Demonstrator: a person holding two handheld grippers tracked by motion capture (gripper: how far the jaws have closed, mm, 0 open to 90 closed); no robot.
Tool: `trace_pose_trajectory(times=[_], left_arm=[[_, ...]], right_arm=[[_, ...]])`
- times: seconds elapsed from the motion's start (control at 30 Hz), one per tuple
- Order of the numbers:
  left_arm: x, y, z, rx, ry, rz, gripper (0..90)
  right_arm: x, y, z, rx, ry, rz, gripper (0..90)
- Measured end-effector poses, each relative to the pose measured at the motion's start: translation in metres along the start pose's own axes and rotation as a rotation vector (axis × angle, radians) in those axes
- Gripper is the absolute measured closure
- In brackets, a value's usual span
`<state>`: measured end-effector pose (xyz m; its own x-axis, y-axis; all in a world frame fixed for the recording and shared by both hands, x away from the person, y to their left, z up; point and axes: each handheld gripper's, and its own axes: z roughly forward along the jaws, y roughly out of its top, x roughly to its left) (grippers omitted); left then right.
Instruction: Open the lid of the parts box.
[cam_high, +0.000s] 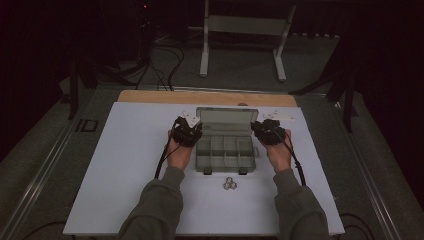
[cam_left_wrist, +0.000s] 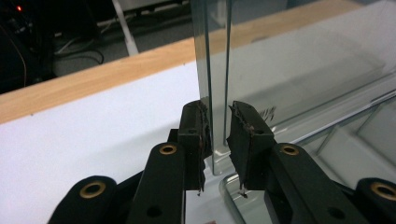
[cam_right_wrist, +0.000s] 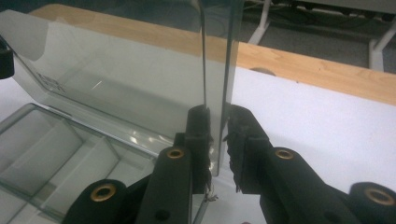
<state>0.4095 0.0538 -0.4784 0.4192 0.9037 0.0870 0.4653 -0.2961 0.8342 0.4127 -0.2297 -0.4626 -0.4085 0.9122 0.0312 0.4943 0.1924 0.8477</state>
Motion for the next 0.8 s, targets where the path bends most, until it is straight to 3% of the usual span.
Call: trace_pose_trajectory(times=[0.43,0.8], left_arm=[[0.002,-0.011,0.018,0.093,-0.010,0.025,79.0],[0.004,-0.013,0.022,0.097,-0.015,0.001,81.2]], right_arm=[[0.001,-0.011,0.015,0.064,-0.024,0.008,78.4],[0.001,-0.017,0.023,0.096,-0.029,0.022,78.5]])
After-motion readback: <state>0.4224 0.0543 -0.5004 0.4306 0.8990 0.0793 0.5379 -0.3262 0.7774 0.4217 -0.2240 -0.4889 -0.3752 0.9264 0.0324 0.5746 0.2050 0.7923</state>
